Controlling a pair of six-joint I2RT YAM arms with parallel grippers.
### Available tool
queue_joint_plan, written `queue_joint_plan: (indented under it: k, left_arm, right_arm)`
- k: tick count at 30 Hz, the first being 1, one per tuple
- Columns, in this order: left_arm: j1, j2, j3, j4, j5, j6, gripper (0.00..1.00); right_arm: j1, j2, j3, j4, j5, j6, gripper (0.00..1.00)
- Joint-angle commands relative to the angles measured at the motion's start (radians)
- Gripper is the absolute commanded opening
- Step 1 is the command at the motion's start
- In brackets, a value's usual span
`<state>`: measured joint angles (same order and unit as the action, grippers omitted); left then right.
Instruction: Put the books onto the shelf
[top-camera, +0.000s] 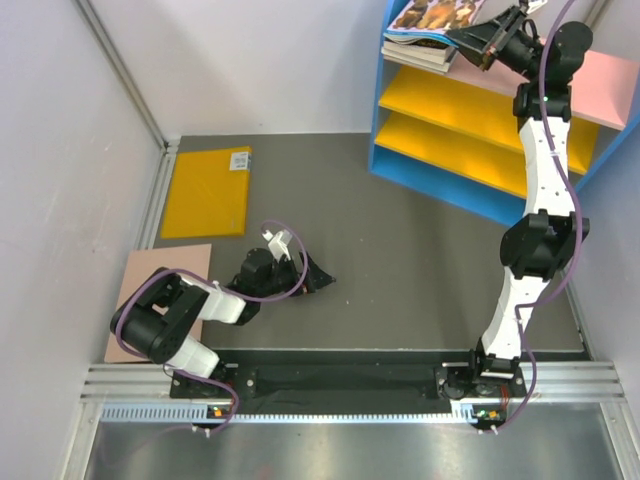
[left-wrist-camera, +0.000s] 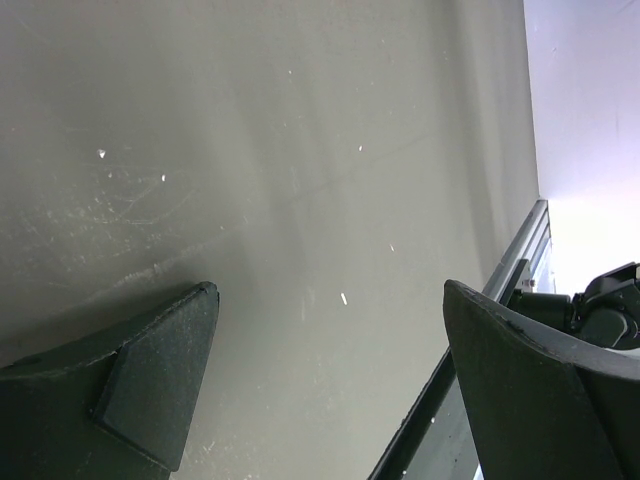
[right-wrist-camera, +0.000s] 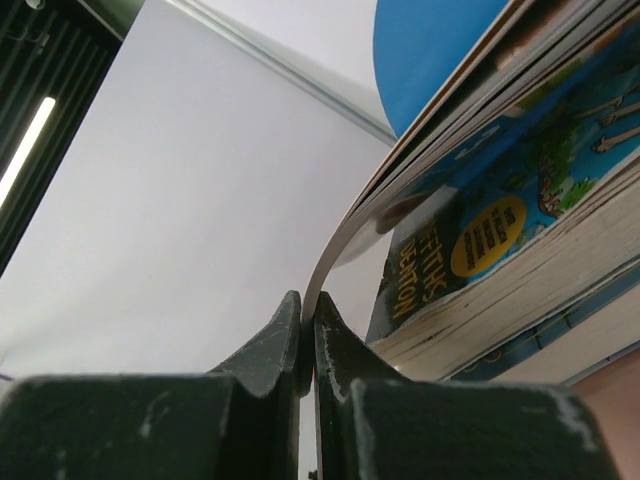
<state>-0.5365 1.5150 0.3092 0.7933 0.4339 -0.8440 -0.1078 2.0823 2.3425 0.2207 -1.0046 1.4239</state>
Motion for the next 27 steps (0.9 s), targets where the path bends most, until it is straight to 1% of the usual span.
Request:
queue_joint_plan:
  k: [1, 4, 9, 11, 14, 16, 18, 22, 27]
  left_arm:
    - [-0.005, 0.025, 0.007, -0.025, 0.0, 0.003, 0.99]
    - [-0.006, 0.027, 0.01, -0.025, 0.008, 0.005, 0.99]
    - [-0.006, 0.011, 0.002, -0.025, 0.002, 0.005, 0.99]
    - [-0.006, 0.011, 0.001, -0.025, 0.0, 0.005, 0.99]
    - [-0.008, 0.017, 0.005, -0.023, 0.003, 0.005, 0.99]
    - [-0.008, 0.02, 0.007, -0.023, 0.003, 0.005, 0.99]
    - [-0.01, 0.019, 0.007, -0.023, 0.003, 0.003, 0.99]
    - [-0.01, 0.019, 0.007, -0.023, 0.003, 0.006, 0.99]
    - [-0.011, 0.019, 0.007, -0.023, 0.003, 0.008, 0.99]
  right_arm:
    - [-0.004, -0.059, -0.012, 0.049, -0.051, -0.016, 0.0]
    - [-0.007, -0.05, -0.012, 0.026, -0.055, -0.029, 0.01]
    - [-0.009, -0.044, -0.025, 0.031, -0.051, -0.039, 0.17]
    - [-0.009, -0.045, -0.023, 0.029, -0.035, -0.048, 0.2]
    - [-0.01, -0.041, -0.015, 0.049, -0.02, -0.033, 0.17]
    - [-0.012, -0.037, -0.017, 0.057, -0.017, -0.025, 0.13]
    - [-0.01, -0.037, -0.022, 0.055, -0.006, -0.029, 0.12]
    - [-0.015, -0.034, -0.02, 0.062, 0.011, -0.023, 0.07]
    - [-0.015, -0.022, -0.018, 0.071, 0.018, -0.013, 0.07]
